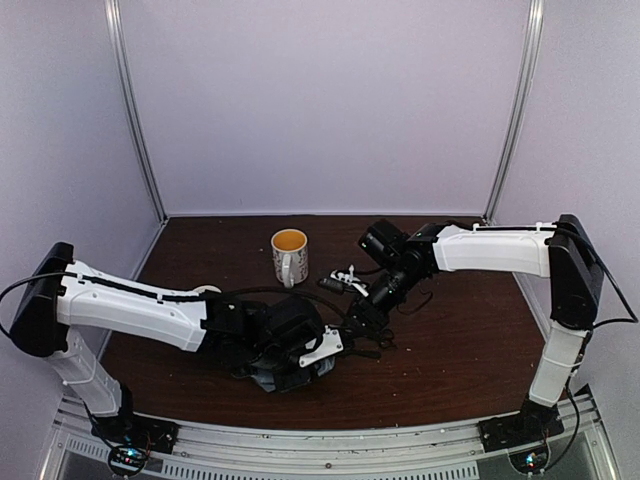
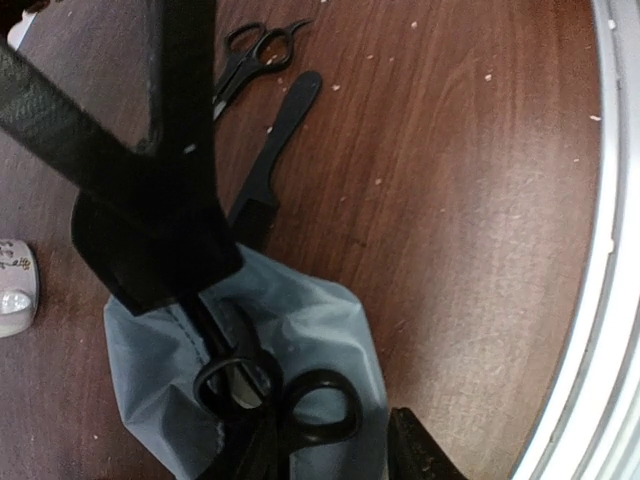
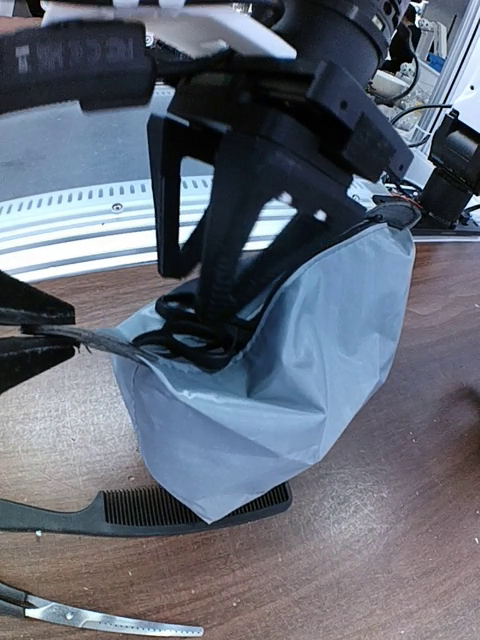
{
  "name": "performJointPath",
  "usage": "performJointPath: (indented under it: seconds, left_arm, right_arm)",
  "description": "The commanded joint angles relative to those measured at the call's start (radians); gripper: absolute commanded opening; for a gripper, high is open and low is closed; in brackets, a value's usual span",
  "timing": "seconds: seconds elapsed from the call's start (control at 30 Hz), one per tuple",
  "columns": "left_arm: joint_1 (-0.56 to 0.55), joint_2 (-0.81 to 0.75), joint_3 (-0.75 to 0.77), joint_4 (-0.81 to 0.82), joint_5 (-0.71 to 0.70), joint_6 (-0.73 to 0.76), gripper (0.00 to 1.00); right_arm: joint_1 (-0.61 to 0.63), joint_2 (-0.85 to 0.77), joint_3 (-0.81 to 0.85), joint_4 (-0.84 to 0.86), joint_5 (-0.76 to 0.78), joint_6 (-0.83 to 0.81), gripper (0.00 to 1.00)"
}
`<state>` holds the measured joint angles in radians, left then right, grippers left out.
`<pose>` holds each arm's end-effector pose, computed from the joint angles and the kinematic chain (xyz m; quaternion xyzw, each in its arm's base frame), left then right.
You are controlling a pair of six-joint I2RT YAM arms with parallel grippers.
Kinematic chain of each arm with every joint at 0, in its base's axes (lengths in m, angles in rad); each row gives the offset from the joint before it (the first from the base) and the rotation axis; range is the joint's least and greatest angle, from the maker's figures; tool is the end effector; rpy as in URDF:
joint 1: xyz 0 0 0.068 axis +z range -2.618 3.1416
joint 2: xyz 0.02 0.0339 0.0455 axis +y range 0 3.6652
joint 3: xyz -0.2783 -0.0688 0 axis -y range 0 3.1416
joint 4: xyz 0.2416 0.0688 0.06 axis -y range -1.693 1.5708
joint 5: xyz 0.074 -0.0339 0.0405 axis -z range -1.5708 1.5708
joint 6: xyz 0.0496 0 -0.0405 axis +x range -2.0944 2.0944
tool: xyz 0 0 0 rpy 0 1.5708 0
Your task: Sort the hair-cutting tools
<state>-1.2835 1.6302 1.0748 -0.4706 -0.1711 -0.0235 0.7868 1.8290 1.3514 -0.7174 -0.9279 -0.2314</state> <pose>0.1036 -0.3209 0.2098 0.5468 0.7889 -0.0976 0.2629 0.2341 0.2909 0.2283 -0.5012 0.7264 0.4686 0.0401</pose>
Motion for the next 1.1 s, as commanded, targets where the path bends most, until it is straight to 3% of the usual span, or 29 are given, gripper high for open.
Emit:
performJointPath:
  seconds: [0.0,0.13,0.5,0.8,0.87,1.0,1.07]
  left_arm:
    - [0.001,0.049,0.035,-0.005,-0.161,-0.047,0.40]
    - [0.001,0.045,0.036,-0.015,-0.196,-0.061,0.38]
    - [0.001,-0.015,0.009,-0.015,-0.288,-0.079,0.11]
    - [0.009,-0.064,-0.013,0.018,-0.308,-0.092,0.04]
    - [0.010,-0.108,-0.041,0.036,-0.316,-0.106,0.09]
    - [0.036,-0.208,-0.090,0.032,-0.343,-0.173,0.47]
    - [0.087,-0.254,-0.115,0.019,-0.296,-0.234,0.57]
  right_arm:
    - [-0.007,-0.002,0.020,-0.004,-0.029,0.003,0.06]
    - [-0.008,-0.001,0.019,-0.006,-0.030,0.001,0.06]
    - [-0.008,-0.002,0.020,-0.012,-0.033,-0.002,0.06]
    - [-0.006,-0.013,0.014,-0.029,-0.024,-0.012,0.07]
    - [-0.008,-0.019,0.008,-0.043,-0.019,-0.019,0.07]
    - [-0.019,-0.044,0.013,-0.120,0.006,-0.067,0.07]
    - [-0.030,-0.057,0.001,-0.144,0.008,-0.074,0.07]
